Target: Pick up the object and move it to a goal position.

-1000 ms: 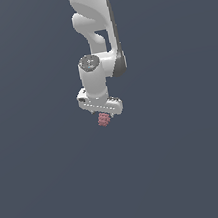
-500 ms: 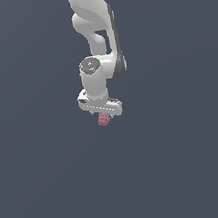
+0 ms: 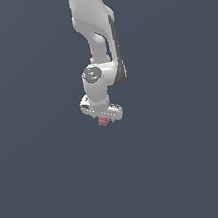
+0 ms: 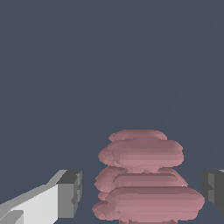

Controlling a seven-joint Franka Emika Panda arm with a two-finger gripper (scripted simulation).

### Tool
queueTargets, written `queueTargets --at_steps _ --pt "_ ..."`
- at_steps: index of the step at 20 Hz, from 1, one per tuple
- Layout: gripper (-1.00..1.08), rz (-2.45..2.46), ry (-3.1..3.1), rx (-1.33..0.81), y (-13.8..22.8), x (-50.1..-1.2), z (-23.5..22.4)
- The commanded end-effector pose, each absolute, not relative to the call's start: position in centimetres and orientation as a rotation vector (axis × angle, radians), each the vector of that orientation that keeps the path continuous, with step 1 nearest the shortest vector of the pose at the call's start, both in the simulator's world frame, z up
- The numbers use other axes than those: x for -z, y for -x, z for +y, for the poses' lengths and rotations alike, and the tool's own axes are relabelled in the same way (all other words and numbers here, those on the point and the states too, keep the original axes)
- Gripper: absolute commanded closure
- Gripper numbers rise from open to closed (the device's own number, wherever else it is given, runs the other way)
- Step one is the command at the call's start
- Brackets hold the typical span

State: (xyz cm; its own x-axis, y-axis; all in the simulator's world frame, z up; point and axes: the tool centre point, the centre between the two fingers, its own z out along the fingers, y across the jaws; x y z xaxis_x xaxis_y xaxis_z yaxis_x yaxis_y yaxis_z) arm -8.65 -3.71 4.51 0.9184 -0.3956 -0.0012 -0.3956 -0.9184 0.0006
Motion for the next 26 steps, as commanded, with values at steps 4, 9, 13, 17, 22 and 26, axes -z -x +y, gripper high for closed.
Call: queueTargets --at_steps 4,9,13,17,22,26 --pt "1.08 -0.635 -3.077 0.000 8.6 -4.1 -3.7" --pt "1.08 -0.635 -3.077 0.000 8.6 -4.1 -3.7" --pt "1.08 -0.635 -3.077 -0.002 8.5 -4.2 -3.7" --pt "1.08 -0.635 -3.077 -0.002 8.2 -4.3 -3.5" --pt "1.08 -0.635 -3.077 -0.002 6.9 -4.7 -2.5" --pt "1.08 -0.635 -3.077 -0.002 5.3 -5.2 -1.4"
